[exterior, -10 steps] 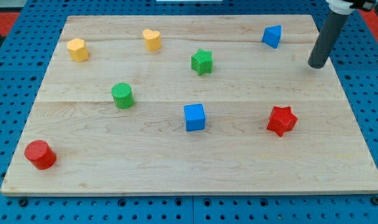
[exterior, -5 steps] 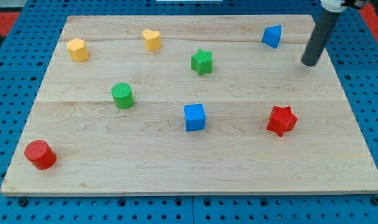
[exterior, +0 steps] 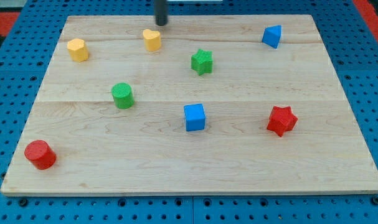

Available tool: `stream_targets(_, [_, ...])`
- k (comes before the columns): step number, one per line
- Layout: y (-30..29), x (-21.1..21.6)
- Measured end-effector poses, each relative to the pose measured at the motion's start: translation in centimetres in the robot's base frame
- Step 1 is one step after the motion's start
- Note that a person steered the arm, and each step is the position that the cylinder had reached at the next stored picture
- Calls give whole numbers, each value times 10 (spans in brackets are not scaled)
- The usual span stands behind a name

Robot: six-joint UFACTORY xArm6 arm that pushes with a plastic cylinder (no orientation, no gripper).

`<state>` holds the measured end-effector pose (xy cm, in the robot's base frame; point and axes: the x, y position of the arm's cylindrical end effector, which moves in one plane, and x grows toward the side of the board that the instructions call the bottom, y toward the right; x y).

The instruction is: Slide the yellow heart to the left of the green star

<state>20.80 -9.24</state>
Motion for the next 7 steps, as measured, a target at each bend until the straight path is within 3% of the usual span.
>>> stream_targets(1, [-8,34])
stream_targets(3, [73,47])
stream_targets(5, [10,38])
stream_targets(6, [14,106])
stream_targets(7, [35,122])
